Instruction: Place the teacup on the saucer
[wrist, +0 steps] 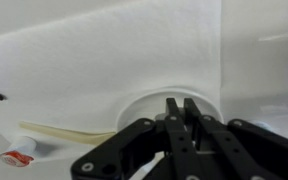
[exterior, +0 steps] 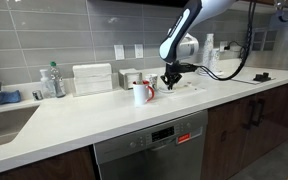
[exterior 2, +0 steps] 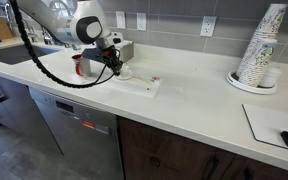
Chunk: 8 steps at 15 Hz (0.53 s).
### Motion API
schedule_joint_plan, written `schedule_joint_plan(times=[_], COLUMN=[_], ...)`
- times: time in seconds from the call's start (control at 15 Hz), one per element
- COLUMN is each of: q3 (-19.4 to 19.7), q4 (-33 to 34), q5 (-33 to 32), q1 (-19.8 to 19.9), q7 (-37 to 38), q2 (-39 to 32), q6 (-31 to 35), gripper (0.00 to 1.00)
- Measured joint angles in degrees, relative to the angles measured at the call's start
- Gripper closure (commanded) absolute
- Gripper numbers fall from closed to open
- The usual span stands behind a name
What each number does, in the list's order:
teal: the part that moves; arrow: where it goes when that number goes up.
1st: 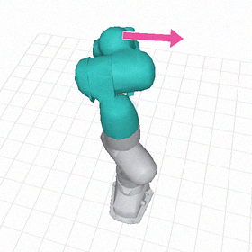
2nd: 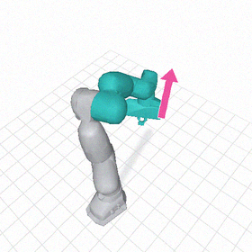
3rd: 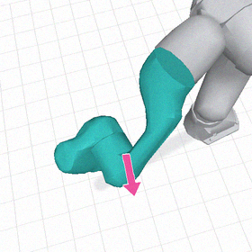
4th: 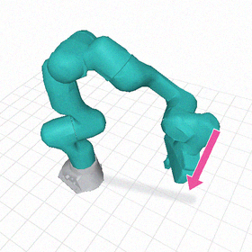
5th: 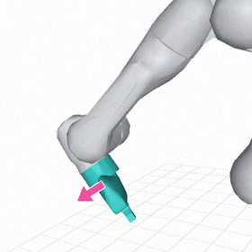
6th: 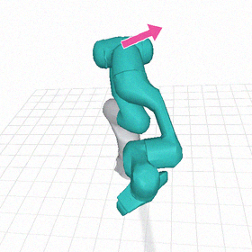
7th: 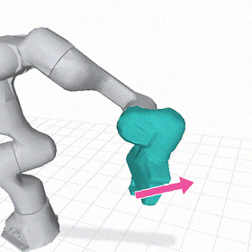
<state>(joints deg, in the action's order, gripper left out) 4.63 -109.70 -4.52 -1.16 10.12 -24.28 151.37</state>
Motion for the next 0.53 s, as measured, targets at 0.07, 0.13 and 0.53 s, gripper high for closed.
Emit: schedule_joint_plan(times=[0.07,0.13,0.53], q3=[0.00,0.02,0.49], q4=[-0.10,-0.15,-0.38], q5=[-0.05,-0.09,-0.93], q1=[-0.01,-0.02,-0.54], q7=[0.00,0.01,0.78], q2=[0.03,0.04,0.17], q6=[0.14,0.22,0.28], gripper=[0.63,0.61,0.18])
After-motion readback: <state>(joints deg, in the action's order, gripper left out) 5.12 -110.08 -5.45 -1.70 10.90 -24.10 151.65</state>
